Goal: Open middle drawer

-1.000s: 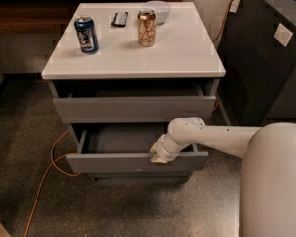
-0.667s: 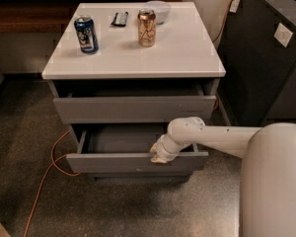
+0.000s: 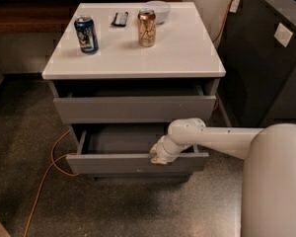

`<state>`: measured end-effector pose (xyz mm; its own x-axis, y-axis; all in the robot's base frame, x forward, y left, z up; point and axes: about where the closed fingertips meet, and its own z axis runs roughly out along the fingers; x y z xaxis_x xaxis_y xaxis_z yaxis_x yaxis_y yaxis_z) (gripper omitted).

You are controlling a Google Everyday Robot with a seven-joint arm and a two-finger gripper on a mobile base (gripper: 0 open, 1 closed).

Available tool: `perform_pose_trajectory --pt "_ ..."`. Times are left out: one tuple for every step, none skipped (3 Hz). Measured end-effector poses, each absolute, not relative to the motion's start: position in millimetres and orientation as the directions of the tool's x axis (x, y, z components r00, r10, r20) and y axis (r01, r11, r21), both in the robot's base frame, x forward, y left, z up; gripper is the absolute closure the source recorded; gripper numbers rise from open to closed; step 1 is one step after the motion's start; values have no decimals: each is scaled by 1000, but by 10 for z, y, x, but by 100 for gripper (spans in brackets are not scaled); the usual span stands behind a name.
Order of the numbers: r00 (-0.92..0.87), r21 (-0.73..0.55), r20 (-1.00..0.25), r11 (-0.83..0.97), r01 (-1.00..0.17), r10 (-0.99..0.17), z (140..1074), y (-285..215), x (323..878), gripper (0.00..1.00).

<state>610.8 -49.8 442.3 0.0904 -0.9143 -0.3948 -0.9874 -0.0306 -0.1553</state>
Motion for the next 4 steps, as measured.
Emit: perform_pose_trajectory --pt "90 -155 -395 -31 -987 -914 4428 -498 6107 82" --pt "90 -155 -395 -31 -987 -914 4428 -498 6107 58" --pt "90 -155 -395 -31 -987 -914 4428 -498 6106 35" --pt "90 -155 -395 -31 -987 -914 4428 -498 6106 12"
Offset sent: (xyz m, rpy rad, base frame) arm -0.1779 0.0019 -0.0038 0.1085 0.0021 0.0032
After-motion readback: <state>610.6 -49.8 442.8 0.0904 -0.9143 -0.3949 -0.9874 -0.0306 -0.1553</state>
